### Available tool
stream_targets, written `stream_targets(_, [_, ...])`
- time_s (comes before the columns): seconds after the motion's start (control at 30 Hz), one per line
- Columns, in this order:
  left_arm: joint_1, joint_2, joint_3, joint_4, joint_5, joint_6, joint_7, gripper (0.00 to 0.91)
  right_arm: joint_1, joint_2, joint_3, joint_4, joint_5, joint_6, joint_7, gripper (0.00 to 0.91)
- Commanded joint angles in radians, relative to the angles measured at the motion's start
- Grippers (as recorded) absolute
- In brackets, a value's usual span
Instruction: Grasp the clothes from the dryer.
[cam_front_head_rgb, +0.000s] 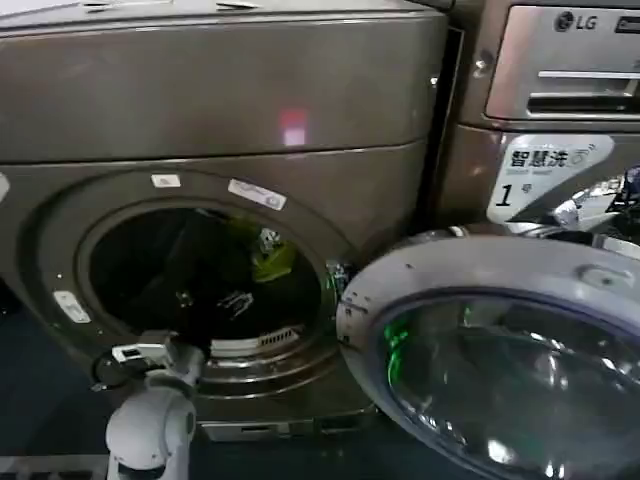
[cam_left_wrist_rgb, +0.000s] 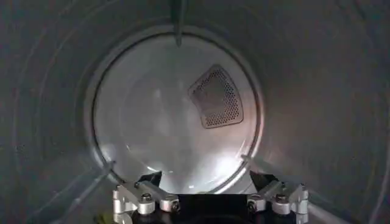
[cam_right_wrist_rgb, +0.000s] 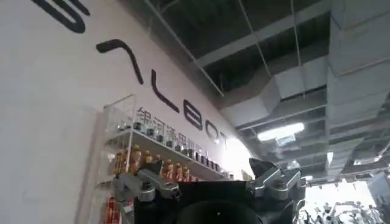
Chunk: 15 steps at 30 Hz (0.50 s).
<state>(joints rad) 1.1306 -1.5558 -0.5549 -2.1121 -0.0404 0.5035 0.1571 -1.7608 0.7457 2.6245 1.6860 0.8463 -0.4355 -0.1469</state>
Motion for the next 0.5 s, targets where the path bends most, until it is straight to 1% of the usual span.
stream_targets(0.03, [0.001, 0.0, 0.0, -0.003, 0.0, -0.001, 0.0, 0.907, -0.001, 0.002, 0.001, 0.002, 0.001, 0.0, 0.0, 0.907])
stream_targets(0.5, [0.004, 0.001, -0.002, -0.005, 0.0, 0.0, 0.0, 0.907, 0.002, 0.004, -0.003, 0.002, -0.001, 0.002, -0.001, 0.907])
